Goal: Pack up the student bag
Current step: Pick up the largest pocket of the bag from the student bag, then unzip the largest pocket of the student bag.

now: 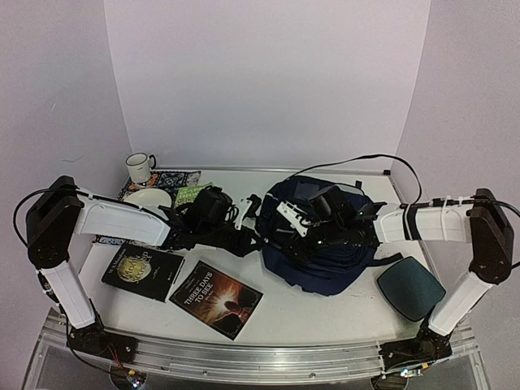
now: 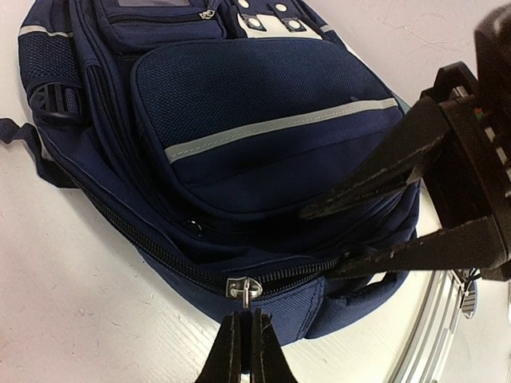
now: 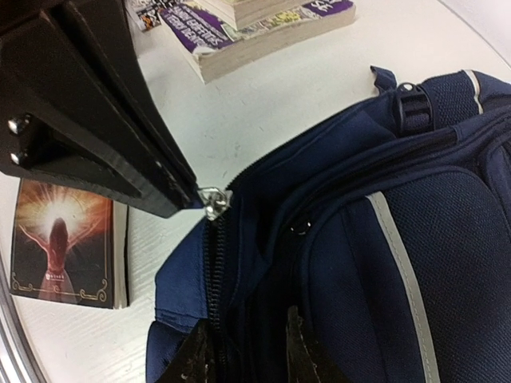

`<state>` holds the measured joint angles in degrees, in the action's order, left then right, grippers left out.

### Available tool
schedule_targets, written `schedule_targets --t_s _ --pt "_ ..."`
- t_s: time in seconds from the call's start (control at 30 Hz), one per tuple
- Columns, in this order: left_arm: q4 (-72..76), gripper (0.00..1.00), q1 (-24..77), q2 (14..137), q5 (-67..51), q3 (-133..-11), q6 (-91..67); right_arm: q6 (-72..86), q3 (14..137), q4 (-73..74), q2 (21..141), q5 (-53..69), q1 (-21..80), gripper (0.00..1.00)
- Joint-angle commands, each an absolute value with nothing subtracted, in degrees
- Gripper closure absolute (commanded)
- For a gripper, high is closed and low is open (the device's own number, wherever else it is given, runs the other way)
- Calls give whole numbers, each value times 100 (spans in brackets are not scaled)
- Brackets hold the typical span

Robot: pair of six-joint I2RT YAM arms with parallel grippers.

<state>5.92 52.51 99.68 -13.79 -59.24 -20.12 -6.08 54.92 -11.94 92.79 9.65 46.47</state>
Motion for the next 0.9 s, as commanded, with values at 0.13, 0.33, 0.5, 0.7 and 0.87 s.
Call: schedule_targets --t_s 0.13,0.33,0.5,0.7,0.87 --pt "1032 100 5264 9714 -1214 -5915 -1798 -760 5571 -311 9053 290 4608 80" --pt "885 100 5222 9927 -916 -5997 -1769 -814 5583 -106 8912 406 4611 100" --pt "826 100 4898 10218 -619 -6046 -1791 -1053 5529 -6 8385 547 4607 100" --pt "742 100 4339 10839 -475 -6304 -1775 -1476 5498 0 7510 795 4611 100" --pt "702 100 4106 11389 -275 -6791 -1590 -1710 5652 0 7268 702 4598 100"
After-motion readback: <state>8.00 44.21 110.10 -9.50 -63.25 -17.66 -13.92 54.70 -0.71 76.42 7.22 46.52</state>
